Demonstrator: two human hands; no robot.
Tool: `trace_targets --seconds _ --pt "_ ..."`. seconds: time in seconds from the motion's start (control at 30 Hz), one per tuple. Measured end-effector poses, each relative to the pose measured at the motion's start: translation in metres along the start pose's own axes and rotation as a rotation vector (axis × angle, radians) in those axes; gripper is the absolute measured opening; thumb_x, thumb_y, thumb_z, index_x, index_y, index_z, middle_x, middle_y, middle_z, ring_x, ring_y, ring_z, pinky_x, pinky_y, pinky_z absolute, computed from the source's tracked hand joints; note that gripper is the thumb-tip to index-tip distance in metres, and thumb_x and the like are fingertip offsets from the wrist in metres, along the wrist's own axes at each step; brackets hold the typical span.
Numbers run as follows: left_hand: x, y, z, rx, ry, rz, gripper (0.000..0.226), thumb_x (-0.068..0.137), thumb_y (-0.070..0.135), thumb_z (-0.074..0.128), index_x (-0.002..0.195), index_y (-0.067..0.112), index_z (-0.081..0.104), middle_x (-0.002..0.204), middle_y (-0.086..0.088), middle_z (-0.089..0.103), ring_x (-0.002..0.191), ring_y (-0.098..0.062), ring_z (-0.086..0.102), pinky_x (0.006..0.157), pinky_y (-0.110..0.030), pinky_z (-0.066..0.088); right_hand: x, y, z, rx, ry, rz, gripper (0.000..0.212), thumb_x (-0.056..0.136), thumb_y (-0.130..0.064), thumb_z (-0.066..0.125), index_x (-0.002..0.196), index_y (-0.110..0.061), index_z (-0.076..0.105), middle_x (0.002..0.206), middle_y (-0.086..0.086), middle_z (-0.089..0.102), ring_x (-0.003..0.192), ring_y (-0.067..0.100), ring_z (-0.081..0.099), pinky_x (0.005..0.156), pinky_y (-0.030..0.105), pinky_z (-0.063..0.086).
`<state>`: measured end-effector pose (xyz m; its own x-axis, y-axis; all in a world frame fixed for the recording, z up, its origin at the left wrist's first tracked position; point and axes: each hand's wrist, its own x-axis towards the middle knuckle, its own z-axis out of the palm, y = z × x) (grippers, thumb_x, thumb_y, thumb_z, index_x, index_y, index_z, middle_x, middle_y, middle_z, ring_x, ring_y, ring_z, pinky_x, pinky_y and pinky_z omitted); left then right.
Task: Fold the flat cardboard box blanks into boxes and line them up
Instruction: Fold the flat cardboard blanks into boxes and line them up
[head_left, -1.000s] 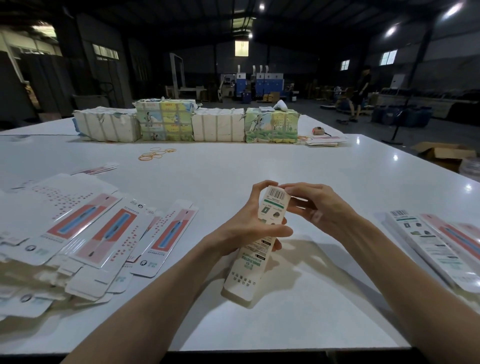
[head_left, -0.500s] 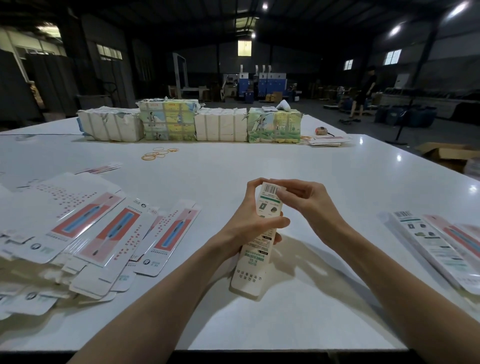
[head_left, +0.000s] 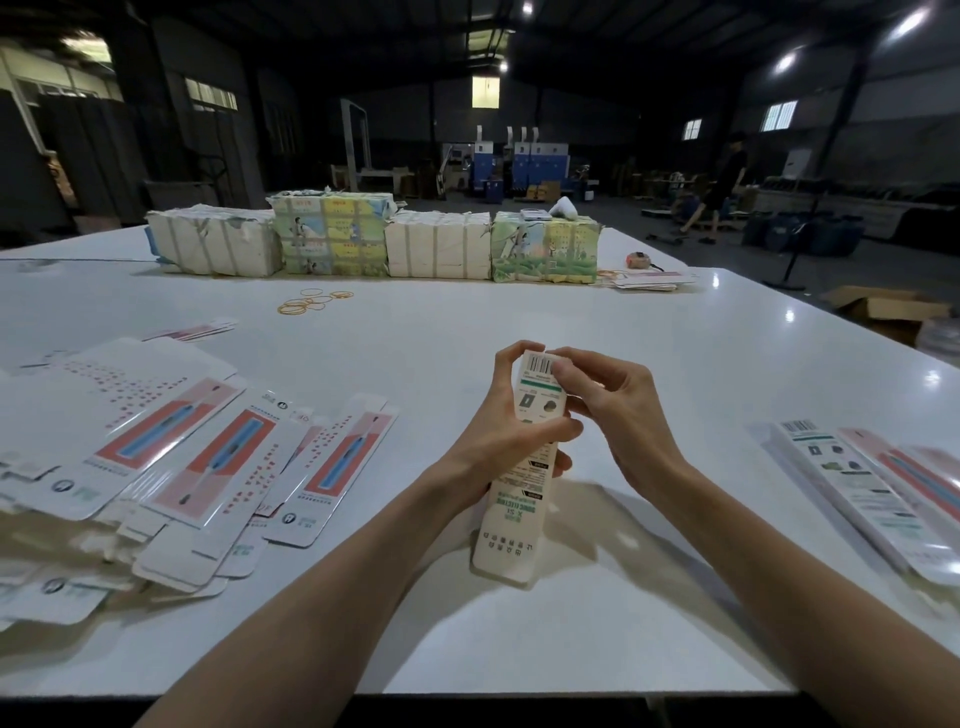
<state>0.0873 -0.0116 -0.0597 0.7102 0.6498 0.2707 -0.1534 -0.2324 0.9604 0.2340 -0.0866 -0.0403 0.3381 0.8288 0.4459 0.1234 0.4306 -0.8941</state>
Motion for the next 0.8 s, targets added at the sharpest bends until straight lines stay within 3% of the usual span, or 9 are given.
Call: trace_targets --seconds 0.3,0.5,0.67,0.73,0.8 --pt "-0.003 0.000 0.002 -0.025 -0.003 -0.030 0.082 0.083 0.018 0.086 0.137 0.049 0.032 0.104 -0.013 0.068 0.067 -0.037 0.075 0.061 -0.040 0.061 -0.001 0.004 -0.006 -0.152 0.017 -0.103 0.016 0.100 -0.020 0.071 0.110 -0.012 0.081 0.100 0.000 0.081 0.091 0.024 0.079 0.071 0.030 0.064" --pt "-0.001 -0.001 0.004 -0.176 0.024 -0.066 0.076 0.090 0.030 0.084 0.137 0.053 0.029 0.117 -0.017 0.065 0.080 -0.038 0.076 0.072 -0.043 0.063 0.005 0.011 -0.004 -0.103 -0.030 -0.011 0.023 0.103 -0.027 0.067 0.123 -0.019 0.074 0.110 -0.002 0.079 0.103 0.022 0.076 0.080 0.031 0.063" --pt "0.004 -0.006 0.014 -0.472 0.124 -0.102 0.049 0.105 0.040 0.061 0.141 0.043 0.028 0.119 -0.020 0.068 0.096 -0.032 0.074 0.084 -0.052 0.063 0.001 0.021 -0.002 -0.390 -0.041 -0.077 0.034 0.106 -0.027 0.061 0.140 -0.025 0.056 0.127 -0.010 0.065 0.110 0.011 0.069 0.076 0.026 0.061" --pt "0.005 -0.007 0.015 -0.511 0.191 -0.105 0.042 0.108 0.041 0.056 0.142 0.041 0.031 0.123 -0.019 0.069 0.101 -0.032 0.075 0.089 -0.052 0.062 -0.004 0.021 0.001 -0.505 -0.088 -0.103 0.034 0.106 -0.036 0.059 0.139 -0.029 0.055 0.128 -0.009 0.064 0.112 0.006 0.066 0.084 0.025 0.058" --pt "0.005 -0.004 0.013 -0.564 0.230 -0.112 0.051 0.105 0.046 0.057 0.148 0.037 0.031 0.125 -0.020 0.067 0.103 -0.033 0.073 0.088 -0.049 0.061 -0.007 0.017 0.005 -0.645 -0.187 -0.094 0.044 0.102 -0.052 0.057 0.140 -0.030 0.056 0.133 -0.008 0.063 0.117 0.003 0.063 0.093 0.028 0.056"
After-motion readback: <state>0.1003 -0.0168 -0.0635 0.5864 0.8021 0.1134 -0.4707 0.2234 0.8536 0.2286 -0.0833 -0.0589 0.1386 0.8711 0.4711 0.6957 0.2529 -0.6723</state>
